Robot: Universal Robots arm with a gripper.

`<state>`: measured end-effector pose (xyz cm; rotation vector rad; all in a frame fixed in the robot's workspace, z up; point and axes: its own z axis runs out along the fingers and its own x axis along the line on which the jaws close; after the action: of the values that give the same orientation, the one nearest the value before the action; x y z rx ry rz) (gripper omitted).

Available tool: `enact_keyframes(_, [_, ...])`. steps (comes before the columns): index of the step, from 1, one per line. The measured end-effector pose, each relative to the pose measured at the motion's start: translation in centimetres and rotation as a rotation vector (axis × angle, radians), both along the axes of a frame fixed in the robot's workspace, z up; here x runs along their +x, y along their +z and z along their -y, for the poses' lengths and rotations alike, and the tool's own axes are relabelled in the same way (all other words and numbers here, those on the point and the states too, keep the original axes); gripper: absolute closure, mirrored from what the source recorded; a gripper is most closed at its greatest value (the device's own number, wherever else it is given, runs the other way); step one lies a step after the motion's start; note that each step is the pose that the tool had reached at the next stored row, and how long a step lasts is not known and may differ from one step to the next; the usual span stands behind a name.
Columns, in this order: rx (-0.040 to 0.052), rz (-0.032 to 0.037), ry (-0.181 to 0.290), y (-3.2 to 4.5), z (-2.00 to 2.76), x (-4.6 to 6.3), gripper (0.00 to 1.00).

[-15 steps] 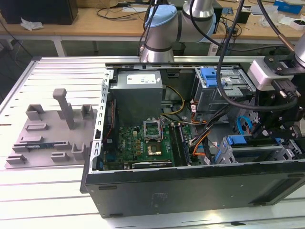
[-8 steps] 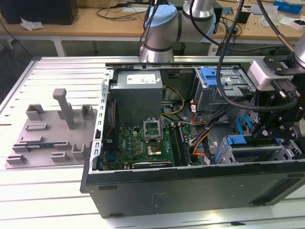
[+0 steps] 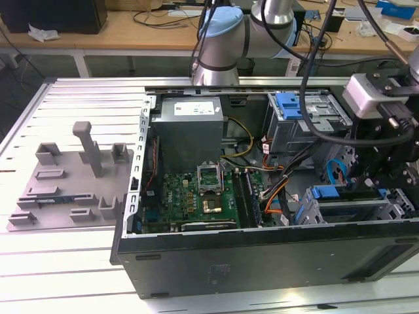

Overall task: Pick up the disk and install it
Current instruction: 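Insert the second disk wire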

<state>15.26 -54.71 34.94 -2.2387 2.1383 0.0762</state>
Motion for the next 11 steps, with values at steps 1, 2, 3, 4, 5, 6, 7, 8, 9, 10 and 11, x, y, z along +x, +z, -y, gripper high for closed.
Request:
enact_keyframes(1, [0.0,0.0001,0.0,0.27,0.0,0.0,0.7])
enact_keyframes(2, [0.0002,0.0001,0.0,0.53,0.0,0.0,0.7])
enact_keyframes(3, [-0.0001,0.0002,0.0,1.02,0.0,0.0,0.7])
enact_keyframes(4, [0.0,0.0003,0.0,1.53,0.0,0.0,0.7])
enact_keyframes(5, [0.0,0.0003,0.0,1.76,0.0,0.0,0.7])
enact_keyframes(6, [0.0001,0.0004,0.0,1.95,0.0,0.0,0.7])
enact_keyframes(7, [0.0,0.0005,0.0,2.31,0.0,0.0,0.7])
enact_keyframes(8, [-0.0001,0.0006,0.0,2.66,0.0,0.0,0.7])
enact_keyframes(9, [0.0,0.0008,0.0,3.32,0.0,0.0,0.7])
enact_keyframes(10, [0.0,0.0009,0.0,3.62,0.0,0.0,0.7])
enact_keyframes(11, [-0.0003,0.0009,0.0,3.91,0.0,0.0,0.7])
